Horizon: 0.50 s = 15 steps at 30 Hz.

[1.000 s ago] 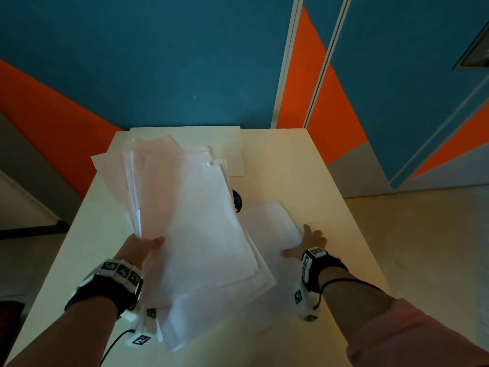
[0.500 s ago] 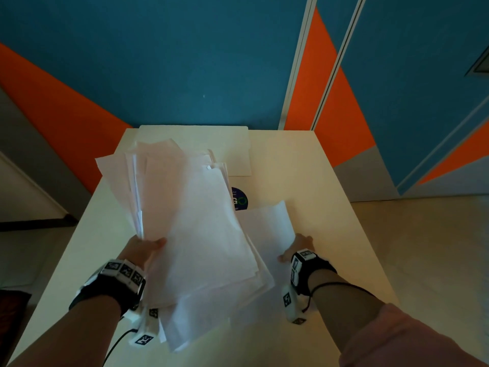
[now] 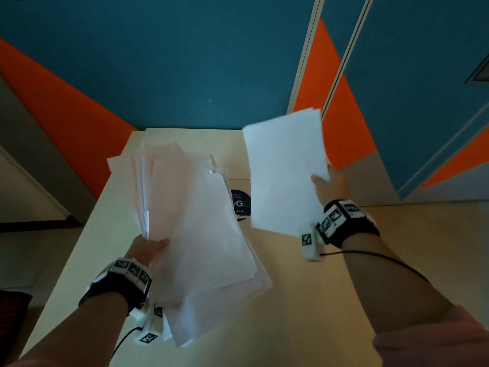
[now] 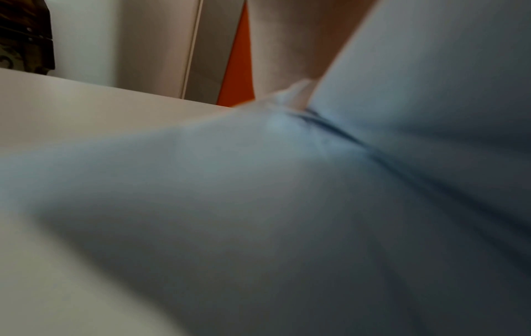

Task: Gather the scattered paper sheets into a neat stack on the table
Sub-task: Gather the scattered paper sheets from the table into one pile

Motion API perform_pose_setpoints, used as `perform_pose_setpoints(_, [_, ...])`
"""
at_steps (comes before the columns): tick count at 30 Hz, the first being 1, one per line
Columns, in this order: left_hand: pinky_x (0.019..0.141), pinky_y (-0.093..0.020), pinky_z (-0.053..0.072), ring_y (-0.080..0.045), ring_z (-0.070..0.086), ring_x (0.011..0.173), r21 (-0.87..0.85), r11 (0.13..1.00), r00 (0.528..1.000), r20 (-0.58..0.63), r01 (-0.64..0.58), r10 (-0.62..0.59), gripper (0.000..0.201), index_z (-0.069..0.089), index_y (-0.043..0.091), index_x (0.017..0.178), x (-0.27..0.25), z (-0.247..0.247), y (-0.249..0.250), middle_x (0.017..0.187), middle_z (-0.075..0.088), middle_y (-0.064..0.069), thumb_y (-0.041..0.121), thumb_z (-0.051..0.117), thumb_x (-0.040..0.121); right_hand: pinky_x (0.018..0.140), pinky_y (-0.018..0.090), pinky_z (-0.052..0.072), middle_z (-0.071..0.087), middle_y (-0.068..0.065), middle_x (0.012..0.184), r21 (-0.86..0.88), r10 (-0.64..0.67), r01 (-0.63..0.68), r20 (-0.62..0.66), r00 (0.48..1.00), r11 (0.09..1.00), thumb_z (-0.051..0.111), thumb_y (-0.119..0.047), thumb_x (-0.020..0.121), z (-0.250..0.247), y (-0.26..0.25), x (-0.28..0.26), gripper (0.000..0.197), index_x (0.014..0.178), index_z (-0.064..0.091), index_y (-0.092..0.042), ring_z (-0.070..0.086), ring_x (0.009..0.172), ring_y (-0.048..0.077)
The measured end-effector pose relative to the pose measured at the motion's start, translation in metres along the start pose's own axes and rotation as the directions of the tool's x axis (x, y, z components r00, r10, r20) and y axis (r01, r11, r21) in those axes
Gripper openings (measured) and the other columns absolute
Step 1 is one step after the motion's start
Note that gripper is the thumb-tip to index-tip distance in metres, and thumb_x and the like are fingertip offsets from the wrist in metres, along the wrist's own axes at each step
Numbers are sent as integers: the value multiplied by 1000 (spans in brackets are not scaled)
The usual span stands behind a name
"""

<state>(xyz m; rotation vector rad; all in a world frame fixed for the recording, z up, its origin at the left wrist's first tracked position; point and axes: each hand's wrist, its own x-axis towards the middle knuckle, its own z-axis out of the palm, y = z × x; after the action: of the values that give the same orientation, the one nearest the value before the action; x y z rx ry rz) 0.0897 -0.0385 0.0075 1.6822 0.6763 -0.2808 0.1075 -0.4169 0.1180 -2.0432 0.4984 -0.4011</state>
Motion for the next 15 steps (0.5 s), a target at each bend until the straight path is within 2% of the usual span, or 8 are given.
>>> perform_pose_setpoints(2, [95,-38,45,-41,59,109,65,998,1000,-21,-5,7,42,54,-20,113,-7,1,6,115,60,-22,2,67,80,84,29,41,61,9,114,166,29,-20,-48,998,986,55,-8,89,-9,-13,3,33,121,58,1,57,101,21])
perform_pose_setpoints(3, [92,-37,45,-41,59,109,97,995,999,-31,-11,14,40,55,-20,112,-8,2,7,114,61,-25,3,66,81,84,29,42,59,6,109,233,62,-50,-44,997,971,57,-10,89,-12,-17,3,33,120,58,0,56,99,19])
perform_pose_setpoints(5, [94,-42,47,-42,62,104,87,996,999,-36,-22,25,40,57,-20,111,-9,2,8,109,64,-30,1,68,79,87,35,47,62,2,105,335,115,-113,14,993,935,61,-16,88,-12,-19,0,26,112,63,-7,59,96,21])
perform_pose_setpoints(7, [92,-41,47,-38,62,94,57,998,999,-14,-35,35,39,57,-19,111,-9,3,10,96,66,-25,-2,68,78,91,44,51,68,2,100,373,142,-180,127,982,910,64,-22,85,-5,-17,-6,12,95,67,-17,63,94,26])
perform_pose_setpoints(8, [93,-43,47,-36,61,93,52,998,999,3,-38,38,40,57,-19,112,-11,4,11,96,65,-23,-3,69,77,89,45,52,68,3,100,381,146,-209,188,971,901,64,-22,85,0,-17,-12,10,93,67,-17,64,92,27])
perform_pose_setpoints(11, [98,-52,46,-35,61,96,0,999,997,73,-39,39,42,56,-16,116,-17,9,18,104,62,-24,-4,67,77,69,31,53,68,8,101,374,193,-312,324,926,873,61,-19,88,18,-16,-34,24,108,64,-6,65,83,21])
perform_pose_setpoints(12, [99,-52,45,-36,60,99,-20,999,995,88,-43,45,43,55,-15,118,-20,12,20,106,62,-25,-5,67,78,68,31,53,68,10,102,366,218,-358,371,903,859,61,-17,88,25,-14,-41,27,111,63,-3,65,84,24])
perform_pose_setpoints(15, [99,-52,44,-38,58,102,-89,995,983,173,-40,55,48,51,-13,122,-27,19,24,107,62,-23,-6,66,77,87,48,52,65,19,117,307,302,-476,474,827,824,62,-10,86,45,0,-58,37,121,58,0,63,103,35])
